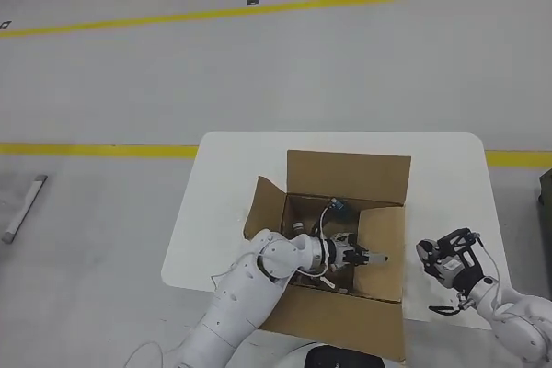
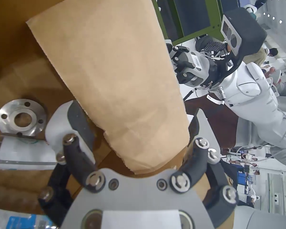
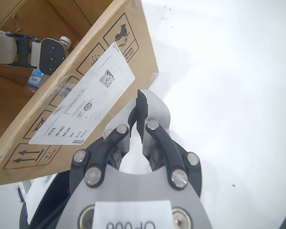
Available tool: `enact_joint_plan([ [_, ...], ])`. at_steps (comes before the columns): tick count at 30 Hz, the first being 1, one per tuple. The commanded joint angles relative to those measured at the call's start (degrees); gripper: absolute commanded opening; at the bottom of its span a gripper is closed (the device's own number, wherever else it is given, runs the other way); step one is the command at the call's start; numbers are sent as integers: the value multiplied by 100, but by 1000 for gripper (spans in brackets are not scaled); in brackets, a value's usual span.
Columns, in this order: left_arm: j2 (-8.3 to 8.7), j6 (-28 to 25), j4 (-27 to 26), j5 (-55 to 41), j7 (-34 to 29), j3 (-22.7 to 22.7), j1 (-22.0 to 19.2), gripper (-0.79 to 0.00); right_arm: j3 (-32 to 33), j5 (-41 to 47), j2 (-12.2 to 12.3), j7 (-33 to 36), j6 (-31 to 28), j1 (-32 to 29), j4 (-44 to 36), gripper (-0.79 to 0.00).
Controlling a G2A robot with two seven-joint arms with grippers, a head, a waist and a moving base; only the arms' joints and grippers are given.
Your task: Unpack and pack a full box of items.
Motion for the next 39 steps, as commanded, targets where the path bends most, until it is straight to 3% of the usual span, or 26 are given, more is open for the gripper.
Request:
enact_joint_plan([
  [1,-10,-33,70,-23,-28,23,-39,0,-61,-26,-9,4,-9,36,22,-785],
  [7,-33,-81,274,-101,-52,62,-96,0,-253,-65,-40,13,-82,175,107,-785],
  [20,-65,-493,216,-849,-154,25,-44,0,-602,127,-119,-18,-200,561,291,-785],
  [39,92,-634,-910,-1373,-165,-381,265,0,-418,342,-129,61,-162,504,47,-785],
])
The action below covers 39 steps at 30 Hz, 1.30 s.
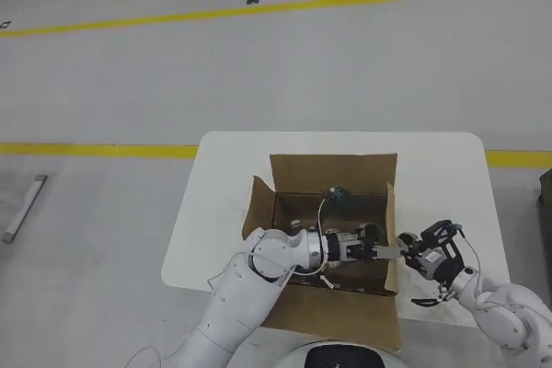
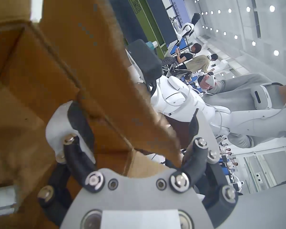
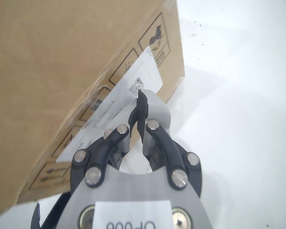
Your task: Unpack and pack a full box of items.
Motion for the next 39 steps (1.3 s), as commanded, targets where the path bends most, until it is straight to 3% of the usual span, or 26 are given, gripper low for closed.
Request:
enact_joint_plan([
  [1,11,20,-58,-15,0,-18,14,0,-3,-4,-3,9,14,0,-21,-785],
  [9,12,-11,-384,-35,17,54,-7,0,211,129,-1,-12,221,-104,-146,-785],
  [10,-6,-17,-410,-34,11,113,-63,0,304,265,3,-1,247,-148,-180,-723],
  [11,-29,-38,-440,-26,15,183,-132,0,419,407,9,20,259,-188,-216,-557],
  [15,-159,-131,-377,-20,-18,559,-473,0,961,1078,45,202,252,-382,-365,-437],
  [22,-456,-69,222,174,-187,1327,-1069,0,1839,3040,87,825,0,-720,-482,-425],
  [31,-725,-94,795,175,-220,1759,-1440,0,2056,5261,97,1785,-527,-817,-301,-403],
  [35,-797,-49,963,292,-229,1851,-1540,0,2067,5826,97,1994,-589,-697,-108,-437],
  [39,-837,-74,1083,315,-203,1868,-1563,0,2091,5843,111,2190,-639,-620,-67,-486],
])
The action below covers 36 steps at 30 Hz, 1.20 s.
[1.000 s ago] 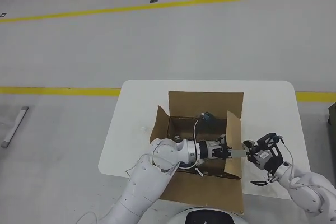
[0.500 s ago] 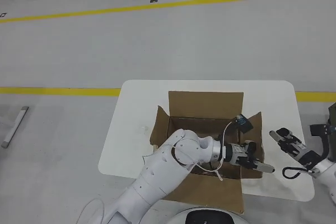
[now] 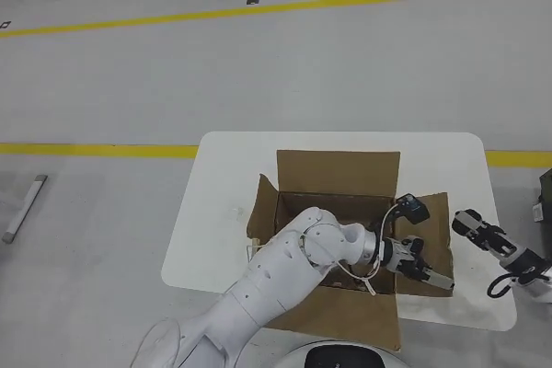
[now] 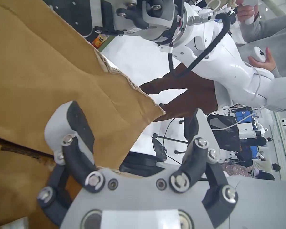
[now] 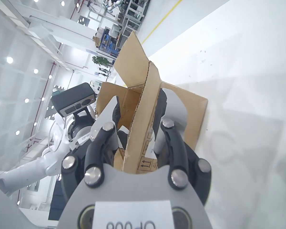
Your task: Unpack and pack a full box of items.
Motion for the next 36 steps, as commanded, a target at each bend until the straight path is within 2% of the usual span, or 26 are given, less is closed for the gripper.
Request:
enact_joint_plan([
  [1,-12,-22,43,3,4,2,3,0,-22,-87,5,70,25,22,7,-489],
  [4,-28,-53,96,1,1,-3,13,0,-126,-220,0,60,133,91,46,-502],
  [6,-36,-69,123,-2,-6,-12,17,0,-209,-300,-6,35,169,145,82,-542],
  [8,-42,-78,144,-10,-21,-24,19,0,-292,-340,-13,8,209,198,134,-653],
  [9,-45,-84,150,-9,-27,-30,19,0,-324,-354,-16,-5,216,223,155,-770],
  [10,-47,-95,154,1,-30,-36,18,0,-349,-369,-18,-15,221,247,176,-785],
  [15,-19,-112,143,108,2,-148,12,0,-424,-401,-25,-31,255,336,286,-785],
  [18,65,59,26,556,-58,-265,-36,0,-409,-397,-26,-86,259,373,330,-785],
  [24,412,620,-504,1315,-26,-924,286,0,-311,-355,-33,-310,181,377,350,-785],
  [30,797,1099,-1547,1877,-375,-1662,1050,0,-187,-373,-41,-537,77,310,324,-785],
  [36,814,1110,-1610,1879,-403,-1694,1096,0,-134,-487,-53,-724,-32,264,226,-785],
])
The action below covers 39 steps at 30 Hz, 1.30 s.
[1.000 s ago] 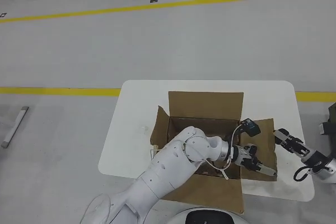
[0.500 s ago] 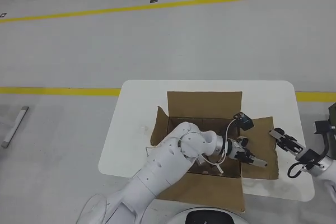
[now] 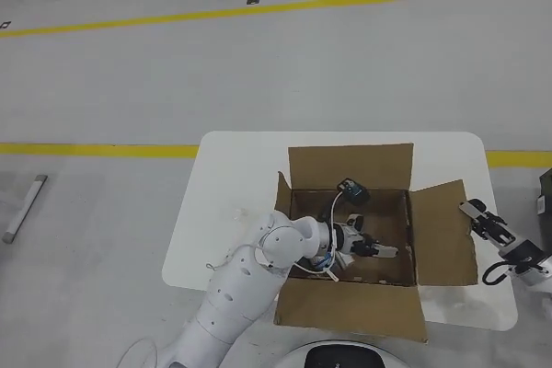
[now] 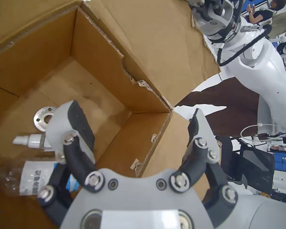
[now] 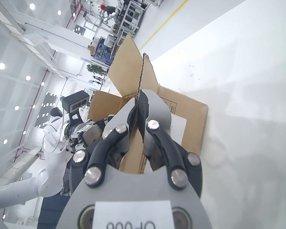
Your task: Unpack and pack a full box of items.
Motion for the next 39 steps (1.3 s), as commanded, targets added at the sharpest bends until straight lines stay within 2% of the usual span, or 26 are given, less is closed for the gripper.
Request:
enact_joint_plan([
  [1,-1,0,-1,-1,0,0,0,0,-7,-66,-4,-31,-10,-28,-26,-785],
  [12,10,110,-51,229,87,59,77,0,-45,-155,-91,-835,-201,-361,-103,-785],
  [15,2,449,-62,351,66,106,83,0,-54,-148,-104,-864,-221,-397,-108,-785],
  [19,-31,1498,-88,957,-301,304,-52,0,-32,-270,-113,-918,-183,-407,-125,-785],
  [21,-63,1857,-16,727,-373,288,-28,0,-43,-275,-122,-944,-170,-427,-148,-785],
  [24,-116,2572,21,1032,-759,466,-199,0,-68,-327,-129,-893,-143,-435,-191,-785],
  [29,-191,3326,97,1853,-1339,867,-471,0,-104,-396,-142,-889,-119,-407,-184,-785],
  [31,-216,3461,92,2096,-1495,990,-544,0,-111,-424,-146,-878,-123,-400,-180,-785],
  [39,-216,3461,92,2096,-1495,990,-544,0,-106,-497,-160,-848,-133,-385,-181,-785],
])
